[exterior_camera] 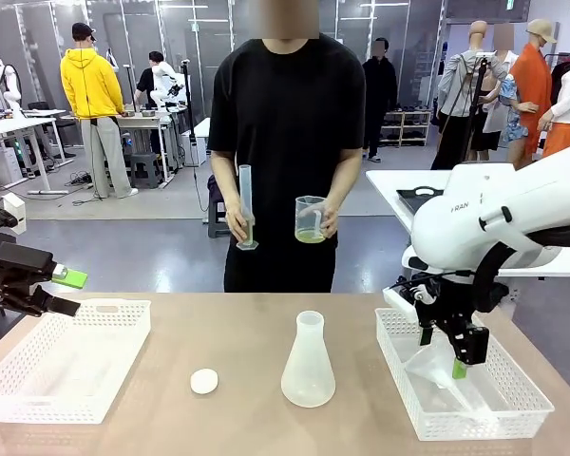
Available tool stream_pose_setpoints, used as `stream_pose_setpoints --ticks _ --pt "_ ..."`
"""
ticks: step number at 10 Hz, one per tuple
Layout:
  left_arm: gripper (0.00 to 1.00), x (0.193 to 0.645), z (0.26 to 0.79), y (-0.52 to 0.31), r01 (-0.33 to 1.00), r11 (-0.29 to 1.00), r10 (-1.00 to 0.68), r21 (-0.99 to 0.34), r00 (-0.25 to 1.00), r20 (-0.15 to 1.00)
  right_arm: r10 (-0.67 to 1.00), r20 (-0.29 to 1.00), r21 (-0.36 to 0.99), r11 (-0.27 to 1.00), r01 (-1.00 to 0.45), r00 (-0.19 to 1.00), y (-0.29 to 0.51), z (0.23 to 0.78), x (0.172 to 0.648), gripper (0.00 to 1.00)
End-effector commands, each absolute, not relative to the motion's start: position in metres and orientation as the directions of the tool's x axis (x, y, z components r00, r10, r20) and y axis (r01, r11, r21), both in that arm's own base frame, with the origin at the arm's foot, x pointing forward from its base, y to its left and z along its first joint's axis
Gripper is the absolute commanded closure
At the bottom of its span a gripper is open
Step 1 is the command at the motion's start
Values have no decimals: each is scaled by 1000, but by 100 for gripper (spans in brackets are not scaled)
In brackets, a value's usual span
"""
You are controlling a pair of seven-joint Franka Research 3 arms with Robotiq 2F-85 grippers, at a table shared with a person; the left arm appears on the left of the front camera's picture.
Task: Prepare the solutions needed for the experiment.
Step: Pick up the Plastic Funnel and insert it into the Big flask.
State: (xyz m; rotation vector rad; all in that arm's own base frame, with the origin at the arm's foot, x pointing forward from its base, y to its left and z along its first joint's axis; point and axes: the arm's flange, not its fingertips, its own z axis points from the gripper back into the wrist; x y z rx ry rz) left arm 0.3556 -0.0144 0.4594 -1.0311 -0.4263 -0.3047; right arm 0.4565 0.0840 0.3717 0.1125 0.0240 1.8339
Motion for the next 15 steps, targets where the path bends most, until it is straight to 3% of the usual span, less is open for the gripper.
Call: stream_pose_setpoints --ticks 1,3,12,14,15 --pt "0 358 460 -16 459 460 -40 -760 866 498 964 68 92 -263 -960 -258 83 361 460 0" --pt "0 358 460 -16 459 460 -40 -760 866 498 961 57 100 -275 -956 -271 81 350 465 0" --pt "0 358 460 -16 459 460 -40 -760 866 498 955 86 122 -292 -949 -283 80 352 481 85" --pt "0 358 460 -16 459 460 -40 -760 866 498 955 77 133 -295 -946 -286 79 354 482 100" --pt "0 358 460 -16 459 460 -40 -760 866 498 957 72 136 -287 -948 -279 79 355 483 100"
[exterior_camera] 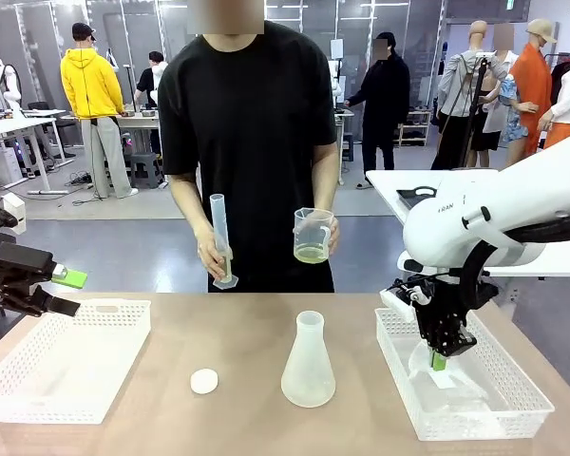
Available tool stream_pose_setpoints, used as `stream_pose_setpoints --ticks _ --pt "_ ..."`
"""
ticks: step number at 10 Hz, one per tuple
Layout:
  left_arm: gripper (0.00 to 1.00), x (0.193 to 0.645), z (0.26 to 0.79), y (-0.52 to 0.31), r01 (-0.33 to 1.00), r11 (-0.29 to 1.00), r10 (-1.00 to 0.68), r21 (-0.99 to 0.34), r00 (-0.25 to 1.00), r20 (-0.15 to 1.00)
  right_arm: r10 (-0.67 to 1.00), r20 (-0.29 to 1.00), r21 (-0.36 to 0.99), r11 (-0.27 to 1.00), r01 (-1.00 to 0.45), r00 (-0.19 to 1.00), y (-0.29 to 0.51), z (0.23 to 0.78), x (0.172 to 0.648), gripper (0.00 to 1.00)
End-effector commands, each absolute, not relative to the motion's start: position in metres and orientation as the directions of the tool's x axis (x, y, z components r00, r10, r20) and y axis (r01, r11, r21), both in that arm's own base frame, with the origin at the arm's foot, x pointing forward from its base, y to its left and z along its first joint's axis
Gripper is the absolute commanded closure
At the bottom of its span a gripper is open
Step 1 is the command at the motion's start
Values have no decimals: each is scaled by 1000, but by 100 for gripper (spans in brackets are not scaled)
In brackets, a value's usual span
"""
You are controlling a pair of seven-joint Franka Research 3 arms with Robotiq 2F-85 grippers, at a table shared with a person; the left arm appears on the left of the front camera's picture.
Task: Prepare the solutions needed for the experiment.
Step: Pick up the Plastic Funnel and insert it into the Big flask.
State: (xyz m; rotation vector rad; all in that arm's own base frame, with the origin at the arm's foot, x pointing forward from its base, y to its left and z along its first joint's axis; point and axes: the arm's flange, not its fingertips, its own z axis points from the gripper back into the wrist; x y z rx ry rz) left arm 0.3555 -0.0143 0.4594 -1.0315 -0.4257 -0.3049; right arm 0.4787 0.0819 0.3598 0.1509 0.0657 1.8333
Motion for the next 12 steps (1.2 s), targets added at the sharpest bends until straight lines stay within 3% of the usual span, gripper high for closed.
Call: stream_pose_setpoints --ticks 1,4,9,12 --pt "0 358 460 -16 459 460 -40 -760 866 498 961 65 134 -275 -952 -268 78 355 484 100" --pt "0 358 460 -16 459 460 -40 -760 866 498 973 77 63 -221 -973 -216 80 378 476 100" --pt "0 358 460 -16 459 460 -40 -760 866 498 969 165 -200 -150 -968 -184 76 458 455 100" --pt "0 358 460 -16 459 460 -40 -760 866 498 952 291 -340 8 -940 -98 67 500 437 100"
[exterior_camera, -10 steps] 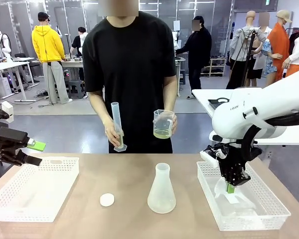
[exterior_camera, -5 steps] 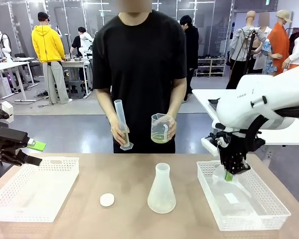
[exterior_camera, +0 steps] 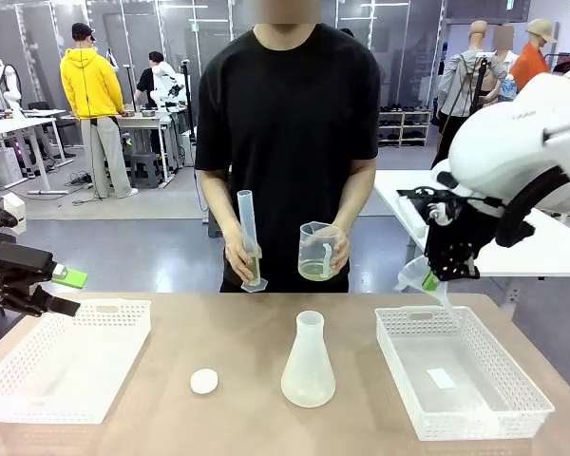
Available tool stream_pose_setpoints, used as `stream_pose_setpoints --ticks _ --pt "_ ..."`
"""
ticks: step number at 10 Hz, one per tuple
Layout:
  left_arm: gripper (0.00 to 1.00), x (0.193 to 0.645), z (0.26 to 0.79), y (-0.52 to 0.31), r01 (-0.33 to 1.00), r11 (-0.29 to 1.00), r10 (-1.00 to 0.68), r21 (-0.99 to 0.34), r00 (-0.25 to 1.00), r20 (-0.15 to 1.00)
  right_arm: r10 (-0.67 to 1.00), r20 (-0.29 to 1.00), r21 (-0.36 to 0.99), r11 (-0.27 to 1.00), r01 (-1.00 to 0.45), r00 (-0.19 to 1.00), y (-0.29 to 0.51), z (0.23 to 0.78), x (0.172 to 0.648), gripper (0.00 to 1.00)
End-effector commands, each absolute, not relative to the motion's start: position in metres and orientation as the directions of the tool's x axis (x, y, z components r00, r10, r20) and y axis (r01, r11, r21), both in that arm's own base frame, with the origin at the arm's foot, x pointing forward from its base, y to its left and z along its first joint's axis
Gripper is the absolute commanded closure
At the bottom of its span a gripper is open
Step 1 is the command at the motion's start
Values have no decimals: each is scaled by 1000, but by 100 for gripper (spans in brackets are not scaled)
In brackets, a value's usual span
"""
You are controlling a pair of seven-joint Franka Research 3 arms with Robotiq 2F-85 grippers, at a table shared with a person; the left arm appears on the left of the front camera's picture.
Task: Prepare the solutions needed for the experiment.
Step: Pick up the Plastic Funnel and insert it into the Big flask.
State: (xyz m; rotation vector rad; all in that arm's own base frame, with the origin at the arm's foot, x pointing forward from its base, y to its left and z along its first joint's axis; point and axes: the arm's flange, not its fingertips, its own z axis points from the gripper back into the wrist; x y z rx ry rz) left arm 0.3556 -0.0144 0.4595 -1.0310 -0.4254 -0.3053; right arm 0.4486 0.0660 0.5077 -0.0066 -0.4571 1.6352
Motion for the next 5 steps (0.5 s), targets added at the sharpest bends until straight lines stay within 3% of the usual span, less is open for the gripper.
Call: stream_pose_setpoints --ticks 1,5 --pt "0 358 460 -16 459 460 -40 -760 866 498 945 319 -368 53 -928 -73 65 509 431 100" --pt "0 358 460 -16 459 460 -40 -760 866 498 913 408 -463 178 -868 -31 58 538 405 100"
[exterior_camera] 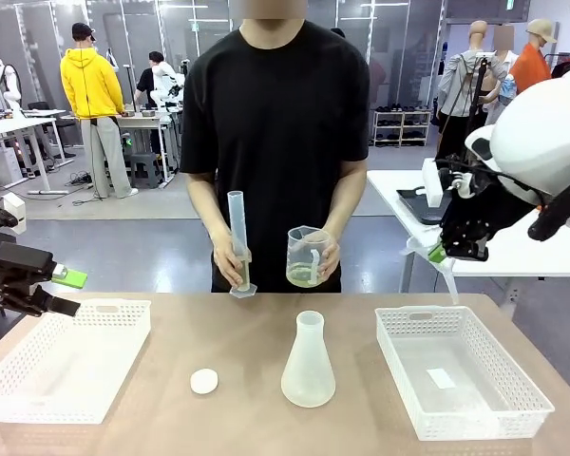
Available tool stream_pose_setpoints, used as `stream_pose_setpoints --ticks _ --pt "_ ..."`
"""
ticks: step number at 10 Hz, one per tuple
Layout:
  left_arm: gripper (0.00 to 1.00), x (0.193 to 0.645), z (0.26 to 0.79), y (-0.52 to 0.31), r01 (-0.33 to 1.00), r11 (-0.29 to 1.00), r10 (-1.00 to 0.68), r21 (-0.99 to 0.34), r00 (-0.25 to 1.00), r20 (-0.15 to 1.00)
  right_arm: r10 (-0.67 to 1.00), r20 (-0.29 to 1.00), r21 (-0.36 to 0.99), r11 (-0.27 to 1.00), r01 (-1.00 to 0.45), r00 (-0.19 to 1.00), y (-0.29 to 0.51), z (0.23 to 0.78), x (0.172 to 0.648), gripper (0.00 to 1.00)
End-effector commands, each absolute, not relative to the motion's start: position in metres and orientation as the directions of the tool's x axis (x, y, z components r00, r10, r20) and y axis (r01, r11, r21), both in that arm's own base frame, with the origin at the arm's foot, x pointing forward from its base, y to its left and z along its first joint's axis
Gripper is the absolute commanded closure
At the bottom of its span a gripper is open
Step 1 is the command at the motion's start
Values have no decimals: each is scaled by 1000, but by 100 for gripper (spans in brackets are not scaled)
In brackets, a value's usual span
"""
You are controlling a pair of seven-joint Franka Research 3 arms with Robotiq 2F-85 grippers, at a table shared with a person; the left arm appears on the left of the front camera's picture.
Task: Prepare the solutions needed for the experiment.
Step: Pick up the Plastic Funnel and insert it into the Big flask.
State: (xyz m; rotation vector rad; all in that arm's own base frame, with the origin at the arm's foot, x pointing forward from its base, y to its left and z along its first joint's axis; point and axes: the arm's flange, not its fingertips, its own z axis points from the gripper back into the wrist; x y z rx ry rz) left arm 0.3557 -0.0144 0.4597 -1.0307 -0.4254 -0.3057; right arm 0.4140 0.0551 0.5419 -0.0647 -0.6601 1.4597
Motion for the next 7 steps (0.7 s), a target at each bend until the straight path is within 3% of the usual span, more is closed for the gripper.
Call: stream_pose_setpoints --ticks 1,7 --pt "0 358 460 -16 459 460 -40 -760 866 498 908 418 -489 203 -848 -23 56 543 400 100" --pt "0 358 460 -16 459 460 -40 -760 866 498 915 401 -480 182 -858 -30 53 553 402 100"
